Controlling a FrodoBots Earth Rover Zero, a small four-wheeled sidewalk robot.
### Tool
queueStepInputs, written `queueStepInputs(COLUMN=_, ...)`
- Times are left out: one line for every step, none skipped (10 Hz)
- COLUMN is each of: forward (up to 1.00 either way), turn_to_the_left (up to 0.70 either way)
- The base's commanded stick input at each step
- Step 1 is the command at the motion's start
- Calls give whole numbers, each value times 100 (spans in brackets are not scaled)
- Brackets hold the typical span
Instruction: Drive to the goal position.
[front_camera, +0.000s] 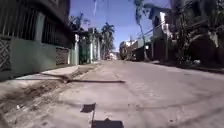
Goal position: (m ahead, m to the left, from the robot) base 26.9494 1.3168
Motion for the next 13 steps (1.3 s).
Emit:
queueStepInputs(forward=70, turn_to_the_left=-3)
queueStepInputs(forward=70, turn_to_the_left=-3)
queueStepInputs(forward=70, turn_to_the_left=-3)
queueStepInputs(forward=70, turn_to_the_left=-3)
queueStepInputs(forward=70, turn_to_the_left=-3)
queueStepInputs(forward=70, turn_to_the_left=-3)
queueStepInputs(forward=70, turn_to_the_left=-3)
queueStepInputs(forward=70, turn_to_the_left=-3)
queueStepInputs(forward=70, turn_to_the_left=-3)
queueStepInputs(forward=70, turn_to_the_left=-3)
queueStepInputs(forward=70, turn_to_the_left=-3)
queueStepInputs(forward=70, turn_to_the_left=-3)
queueStepInputs(forward=70, turn_to_the_left=-3)
